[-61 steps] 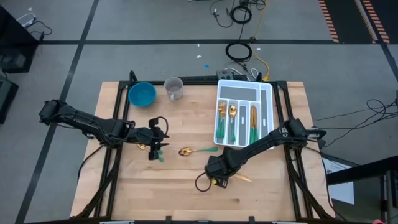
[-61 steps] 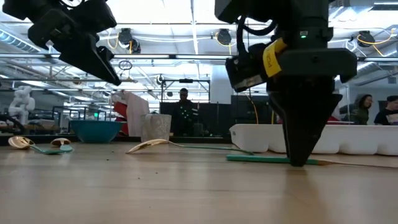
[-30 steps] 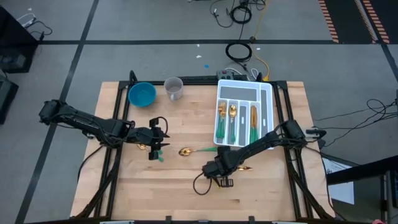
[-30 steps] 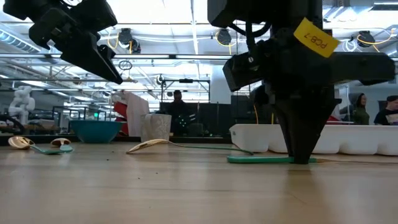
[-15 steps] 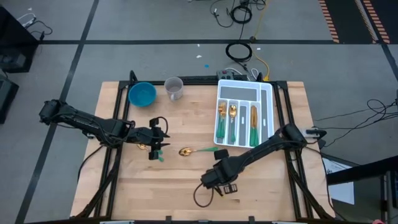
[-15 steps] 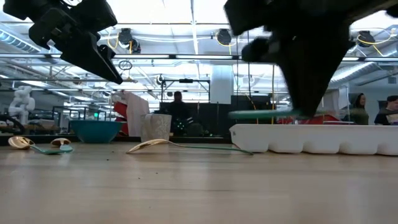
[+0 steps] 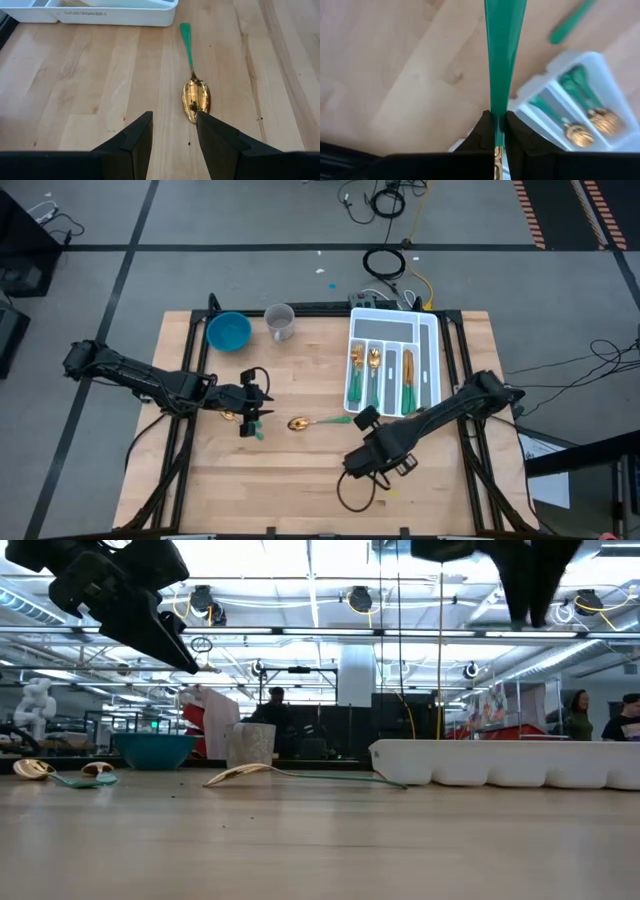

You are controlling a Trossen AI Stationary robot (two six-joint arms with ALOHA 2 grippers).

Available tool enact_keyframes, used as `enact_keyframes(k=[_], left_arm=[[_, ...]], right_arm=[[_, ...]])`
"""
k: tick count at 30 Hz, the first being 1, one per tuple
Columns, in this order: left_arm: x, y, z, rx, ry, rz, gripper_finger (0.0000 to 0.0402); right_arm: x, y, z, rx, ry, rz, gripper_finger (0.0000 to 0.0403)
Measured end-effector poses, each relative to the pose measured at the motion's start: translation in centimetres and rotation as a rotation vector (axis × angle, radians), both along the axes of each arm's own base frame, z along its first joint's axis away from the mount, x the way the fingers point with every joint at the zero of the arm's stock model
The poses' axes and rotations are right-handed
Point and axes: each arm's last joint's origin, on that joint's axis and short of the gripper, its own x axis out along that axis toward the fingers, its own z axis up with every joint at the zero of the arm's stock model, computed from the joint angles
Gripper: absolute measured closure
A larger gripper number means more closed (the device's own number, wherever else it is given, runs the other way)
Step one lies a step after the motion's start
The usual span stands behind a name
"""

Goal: Sort silverware
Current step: Put the green knife into the white silverware organizer

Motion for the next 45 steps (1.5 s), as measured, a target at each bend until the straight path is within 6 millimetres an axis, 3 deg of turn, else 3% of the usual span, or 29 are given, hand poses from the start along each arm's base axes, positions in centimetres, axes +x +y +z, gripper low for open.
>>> enact_keyframes(k=[5,11,15,20,28,33,45], left_arm=[[0.0,0.0,0.0,0.001,-0.003,0.003,0.0242],[0.1,0.1,0.1,0.02,-0.018,0.029,0.0242],[0.3,0.1,0.4,0.028,-0.052,0.047,0.0242],[0.4,0.3,0.6,0.056,-0.083,0.091,0.0242],[0.7,0.4,1.1,0.05,-0.156,0.172,0.0242],[0.8,0.4,1.1,0.044,-0.166,0.185,0.0242],[0.7,0.5,1.1,0.068,-0.168,0.212,0.0242]], right_arm=[[-2.8,-1.9,3.5,0.029,-0.093,0.022,0.0403],[-7.1,-5.4,5.5,0.044,-0.14,-0.003,0.0403],[-9.7,-7.8,5.3,0.018,-0.136,0.005,0.0403],[-11.8,-10.3,3.3,0.002,-0.043,0.062,0.0403],[-12.8,-13.6,-1.2,0.006,0.238,0.255,0.0403],[-13.0,-15.4,-2.6,-0.061,0.374,0.385,0.0403],[-10.5,-18.8,-4.0,-0.066,0.299,0.518,0.0402]])
